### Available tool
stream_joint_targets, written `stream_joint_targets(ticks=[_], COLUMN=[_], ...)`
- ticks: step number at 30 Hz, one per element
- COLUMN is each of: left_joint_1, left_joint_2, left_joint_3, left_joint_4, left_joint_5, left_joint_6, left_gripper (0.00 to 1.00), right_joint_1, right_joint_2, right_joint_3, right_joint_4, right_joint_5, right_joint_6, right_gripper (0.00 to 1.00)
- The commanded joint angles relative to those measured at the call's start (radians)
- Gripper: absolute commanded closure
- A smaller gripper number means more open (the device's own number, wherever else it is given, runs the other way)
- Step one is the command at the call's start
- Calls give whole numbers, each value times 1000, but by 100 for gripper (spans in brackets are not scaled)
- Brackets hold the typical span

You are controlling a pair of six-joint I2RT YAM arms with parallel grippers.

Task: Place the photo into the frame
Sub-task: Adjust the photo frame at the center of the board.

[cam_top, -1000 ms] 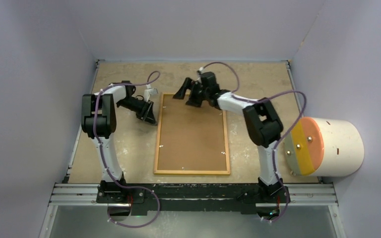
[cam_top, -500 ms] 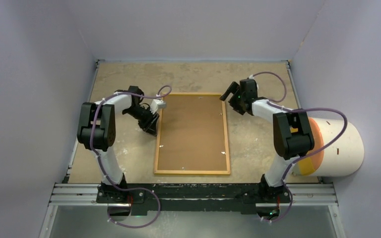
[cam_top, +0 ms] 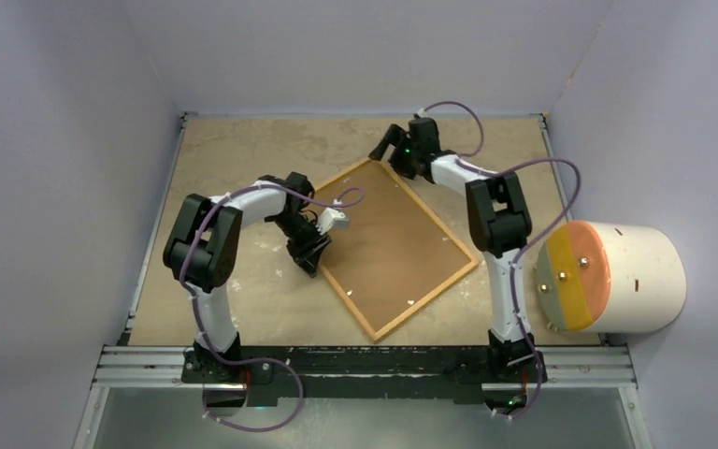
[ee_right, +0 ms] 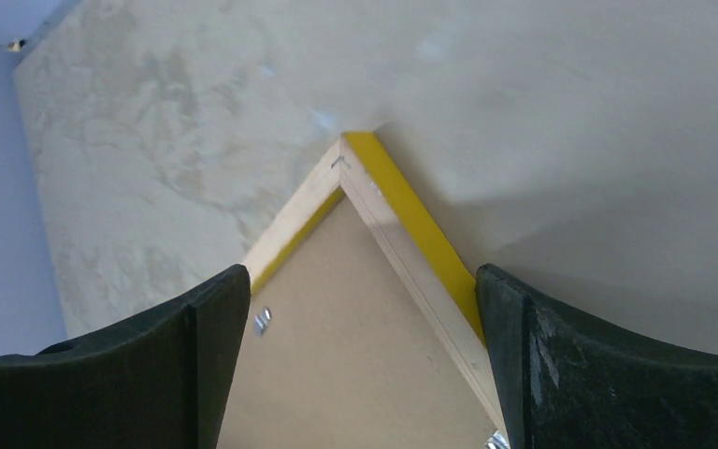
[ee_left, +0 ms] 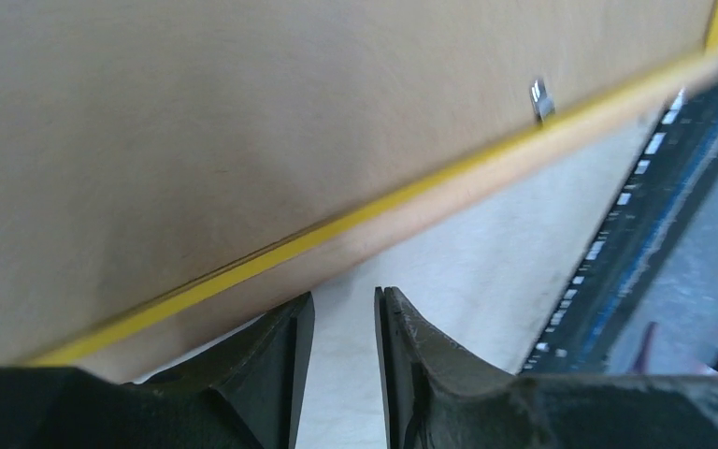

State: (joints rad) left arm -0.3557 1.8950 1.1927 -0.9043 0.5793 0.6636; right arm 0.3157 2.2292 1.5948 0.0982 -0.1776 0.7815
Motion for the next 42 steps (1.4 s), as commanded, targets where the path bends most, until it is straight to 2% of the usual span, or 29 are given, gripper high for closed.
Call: stream_joint_targets(ticks=[1,4,8,14,19,23,26,28,31,34,36,42], left_joint_1=[-99,-118,-119,-119,-89,-21,73,156,313,414,449,460], left_joint_2=[112,109,71,-16,-88,-122,-129,-118,-57,113,203,276], left_joint_3=[24,60,72,74,118,181,253,305,382,526,588,575], left_joint_4=[135,84,3,-100,-195,-353,-437,-412,-263,-189,-125,57], left_joint_5=[-4,47,102,119,110,131,130,106,85,88,92,181], left_joint_6=[-24,-18,27,97,140,258,342,339,219,63,-37,-166], left_gripper=[62,56,46,28,26,24,24,25,32,43,53,55], right_joint_1=[184,232,263,284,253,214,196,195,195,195,195,195], right_joint_2=[145,250,319,276,158,86,39,13,-20,-46,-64,-140], right_joint_3=[298,500,609,532,433,412,383,365,307,255,219,79], right_joint_4=[-156,-217,-246,-235,-214,-229,-217,-210,-170,-148,-141,-78], right_joint_5=[-250,-328,-429,-481,-350,-267,-252,-243,-229,-210,-208,-221], right_joint_6=[16,-1,-14,-44,-79,-100,-94,-84,-56,-40,-38,-30], right_gripper=[10,10,10,10,6,5,5,5,9,13,15,18])
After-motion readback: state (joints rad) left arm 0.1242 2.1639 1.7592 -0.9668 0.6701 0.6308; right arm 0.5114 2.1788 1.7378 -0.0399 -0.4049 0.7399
